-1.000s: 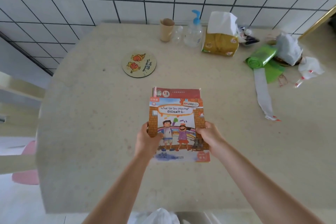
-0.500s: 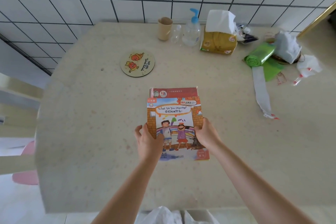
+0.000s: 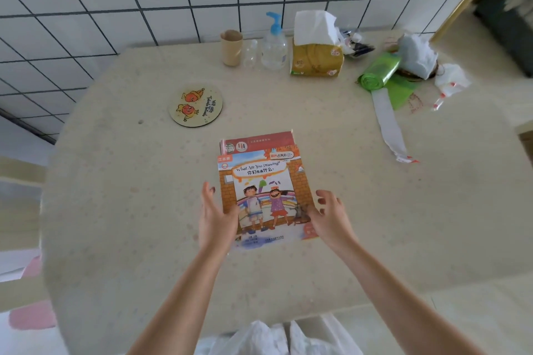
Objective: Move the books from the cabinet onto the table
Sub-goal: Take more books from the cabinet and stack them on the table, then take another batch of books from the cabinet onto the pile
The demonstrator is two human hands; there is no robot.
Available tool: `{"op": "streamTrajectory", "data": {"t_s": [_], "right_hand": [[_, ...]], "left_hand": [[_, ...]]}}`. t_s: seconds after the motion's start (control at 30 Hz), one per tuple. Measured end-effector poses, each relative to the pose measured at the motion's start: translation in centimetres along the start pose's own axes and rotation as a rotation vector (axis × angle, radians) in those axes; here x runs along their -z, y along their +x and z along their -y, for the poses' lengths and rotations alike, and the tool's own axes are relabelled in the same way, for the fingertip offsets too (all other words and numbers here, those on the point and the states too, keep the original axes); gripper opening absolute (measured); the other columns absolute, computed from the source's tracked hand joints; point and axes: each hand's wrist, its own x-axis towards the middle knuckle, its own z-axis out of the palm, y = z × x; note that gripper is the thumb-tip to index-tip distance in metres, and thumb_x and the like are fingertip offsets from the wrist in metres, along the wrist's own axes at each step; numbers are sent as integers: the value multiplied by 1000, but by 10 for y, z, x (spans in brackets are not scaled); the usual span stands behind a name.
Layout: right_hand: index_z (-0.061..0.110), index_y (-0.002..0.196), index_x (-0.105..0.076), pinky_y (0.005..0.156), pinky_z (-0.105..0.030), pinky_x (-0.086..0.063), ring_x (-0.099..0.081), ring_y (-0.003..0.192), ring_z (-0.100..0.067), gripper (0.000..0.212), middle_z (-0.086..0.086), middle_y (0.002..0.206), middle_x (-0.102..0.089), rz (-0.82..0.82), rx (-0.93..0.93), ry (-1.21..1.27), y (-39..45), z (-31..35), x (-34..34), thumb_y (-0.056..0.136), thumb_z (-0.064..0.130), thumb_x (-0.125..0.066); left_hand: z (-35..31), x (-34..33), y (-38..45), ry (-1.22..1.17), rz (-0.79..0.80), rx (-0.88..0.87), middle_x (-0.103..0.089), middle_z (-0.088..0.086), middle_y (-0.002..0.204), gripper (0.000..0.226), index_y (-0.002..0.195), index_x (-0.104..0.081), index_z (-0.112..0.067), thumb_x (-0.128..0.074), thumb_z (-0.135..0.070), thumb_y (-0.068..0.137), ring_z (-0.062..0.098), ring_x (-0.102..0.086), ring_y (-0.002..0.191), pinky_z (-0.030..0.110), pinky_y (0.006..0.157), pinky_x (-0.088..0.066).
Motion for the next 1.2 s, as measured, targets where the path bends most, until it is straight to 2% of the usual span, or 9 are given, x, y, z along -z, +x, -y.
{"op": "streamTrajectory", "data": {"t_s": [0.13, 0.3, 0.43, 0.53, 0.63, 0.67, 0.77, 1.07, 1.2], "right_hand": [[9, 131, -49, 92, -35, -45, -57, 113, -28, 40, -12, 127, -54, -124, 47, 9, -14, -19, 12, 91, 13, -55], [6, 123, -53, 89, -35, -46, -60, 107, -29, 34, -13, 119, -58, -296, 66, 49, -52, -51, 32, 90, 7, -55], [10, 122, -55, 90, -34, -45, -60, 106, -26, 31, -9, 117, -59, -428, 10, 92, -89, -84, 52, 91, 9, -55], [11, 122, -55, 89, -34, -46, -60, 104, -24, 30, -7, 115, -59, -513, -40, 117, -118, -115, 64, 92, 10, -54], [12, 121, -56, 86, -31, -45, -61, 102, -23, 29, -4, 112, -58, -618, -104, 160, -153, -153, 75, 92, 9, -54], [12, 121, -56, 85, -30, -44, -61, 101, -22, 30, -4, 112, -59, -640, -121, 163, -163, -163, 76, 92, 9, -54], [14, 123, -56, 83, -26, -41, -61, 101, -18, 31, -1, 113, -61, -709, -191, 152, -209, -202, 82, 92, 11, -54], [11, 123, -56, 84, -27, -42, -61, 99, -20, 32, -5, 112, -62, -913, -426, 307, -393, -341, 70, 91, 9, -56], [8, 122, -56, 84, -25, -42, -60, 98, -19, 31, -6, 111, -61, -1039, -593, 368, -490, -400, 57, 91, 7, -55]], "left_hand": [[-14, 0, -6, 98, -65, -277, -45, -1, 144, 65, 147, -27, -22, -58, -17, 90, 21, -42, 130, 33, 99, -34], [-38, -29, -25, 182, 65, -524, -54, 3, 135, 57, 140, -41, -15, -59, -6, 87, 22, -49, 126, 28, 102, -37], [-50, -67, -57, 198, 164, -628, -70, -2, 111, 30, 114, -60, -14, -59, -6, 85, 17, -65, 103, 21, 88, -43], [-50, -98, -90, 169, 234, -675, -73, -5, 96, 24, 105, -61, -16, -59, -4, 84, 13, -69, 87, 32, 81, -54], [-41, -129, -135, 199, 346, -748, -70, -10, 86, 26, 102, -61, -18, -60, -1, 82, 12, -69, 80, 17, 79, -49], [-37, -136, -150, 209, 388, -765, -69, -12, 85, 27, 102, -61, -19, -59, -2, 82, 12, -69, 80, 19, 77, -50], [-20, -157, -205, 267, 544, -801, -70, -10, 86, 26, 105, -61, -20, -58, -4, 84, 13, -67, 81, 30, 76, -53], [62, -201, -394, 418, 871, -924, -71, -9, 86, 25, 108, -61, -23, -59, -10, 86, 10, -67, 80, 33, 79, -54], [112, -219, -494, 515, 1099, -1013, -69, -12, 84, 26, 109, -60, -24, -58, -12, 86, 8, -67, 79, 32, 78, -55]]}}
